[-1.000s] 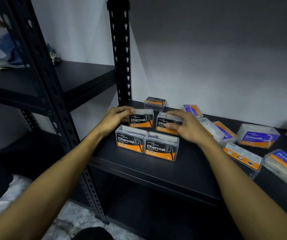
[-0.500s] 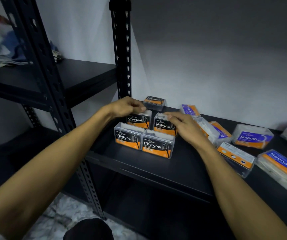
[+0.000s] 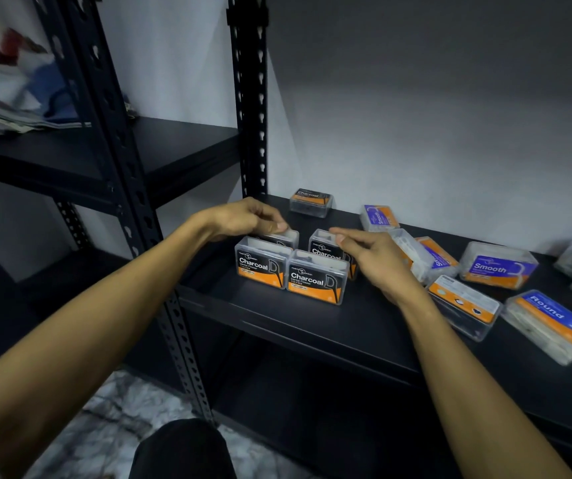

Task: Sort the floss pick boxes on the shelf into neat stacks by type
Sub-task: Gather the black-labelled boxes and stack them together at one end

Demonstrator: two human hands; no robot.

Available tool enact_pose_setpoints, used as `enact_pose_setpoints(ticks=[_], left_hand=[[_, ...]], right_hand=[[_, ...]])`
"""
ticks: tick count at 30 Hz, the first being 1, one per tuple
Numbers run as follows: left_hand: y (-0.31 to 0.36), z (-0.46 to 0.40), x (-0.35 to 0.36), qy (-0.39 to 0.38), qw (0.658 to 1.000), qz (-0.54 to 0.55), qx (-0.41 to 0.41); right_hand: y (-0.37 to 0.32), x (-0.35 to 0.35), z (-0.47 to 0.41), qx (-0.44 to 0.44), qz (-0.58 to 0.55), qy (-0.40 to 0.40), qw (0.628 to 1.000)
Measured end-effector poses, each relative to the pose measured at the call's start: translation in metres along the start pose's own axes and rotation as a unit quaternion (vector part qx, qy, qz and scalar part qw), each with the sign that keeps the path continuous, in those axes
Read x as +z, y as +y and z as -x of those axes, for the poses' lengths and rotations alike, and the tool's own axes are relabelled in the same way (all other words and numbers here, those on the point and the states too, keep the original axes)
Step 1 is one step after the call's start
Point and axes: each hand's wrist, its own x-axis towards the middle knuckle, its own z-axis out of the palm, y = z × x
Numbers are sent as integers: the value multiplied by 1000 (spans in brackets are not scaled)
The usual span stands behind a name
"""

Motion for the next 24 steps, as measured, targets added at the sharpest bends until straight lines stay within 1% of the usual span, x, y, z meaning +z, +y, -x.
enact_pose_setpoints(ticks=[4, 7, 12, 15, 20, 24], left_hand=[[7, 11, 0, -18, 1000, -14, -13], [11, 18, 2, -7, 1000, -18, -19], [12, 21, 12, 39, 997, -66, -21], [7, 23, 21, 70, 993, -92, 3], [-2, 27, 33, 131, 987, -84, 40], [-6, 27, 37, 147, 985, -72, 46]], right_hand=[[-1, 0, 2, 2, 14, 3, 1000], [-1, -1, 5, -7, 27, -1, 1000], [-8, 0, 10, -8, 62, -20, 998], [-17, 2, 15, -1, 30, -50, 998], [-22, 4, 21, -27, 50, -111, 992], [-19, 4, 20, -40, 107, -142, 983]])
